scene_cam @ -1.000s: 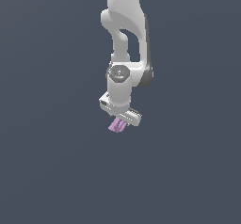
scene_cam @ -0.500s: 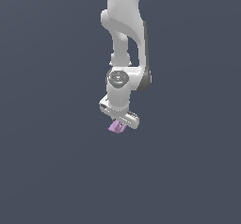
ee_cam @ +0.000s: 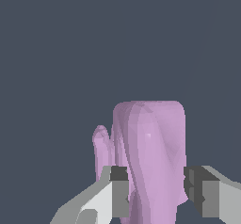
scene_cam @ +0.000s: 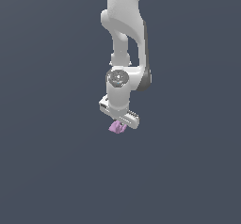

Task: Pick up the object and move it to a goal position.

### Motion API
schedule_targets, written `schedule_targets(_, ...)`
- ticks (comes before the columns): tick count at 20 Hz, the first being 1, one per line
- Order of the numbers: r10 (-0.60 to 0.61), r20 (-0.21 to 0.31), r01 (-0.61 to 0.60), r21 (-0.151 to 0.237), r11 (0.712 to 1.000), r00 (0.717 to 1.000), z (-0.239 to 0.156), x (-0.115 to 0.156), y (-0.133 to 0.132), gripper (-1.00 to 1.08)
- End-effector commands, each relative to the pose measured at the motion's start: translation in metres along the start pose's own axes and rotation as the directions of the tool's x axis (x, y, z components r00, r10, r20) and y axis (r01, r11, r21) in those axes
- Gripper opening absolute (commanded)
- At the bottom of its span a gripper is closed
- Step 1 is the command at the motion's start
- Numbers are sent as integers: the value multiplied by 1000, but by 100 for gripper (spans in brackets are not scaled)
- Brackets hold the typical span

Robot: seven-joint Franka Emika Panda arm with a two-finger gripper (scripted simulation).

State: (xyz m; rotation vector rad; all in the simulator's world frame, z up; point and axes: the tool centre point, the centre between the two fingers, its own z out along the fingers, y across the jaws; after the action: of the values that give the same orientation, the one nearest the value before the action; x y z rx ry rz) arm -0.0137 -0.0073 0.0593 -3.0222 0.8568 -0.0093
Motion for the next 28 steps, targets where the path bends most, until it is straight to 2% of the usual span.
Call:
schedule_targets(1,0,1,0,-1,1000,1000,-1,0,1,-100)
schedule_targets(11,-1,2,1,0,1000,1000,-46,12,30,-100)
schedule_targets(28,-3,5,3,0,1000,1000,-209,60,130,-100)
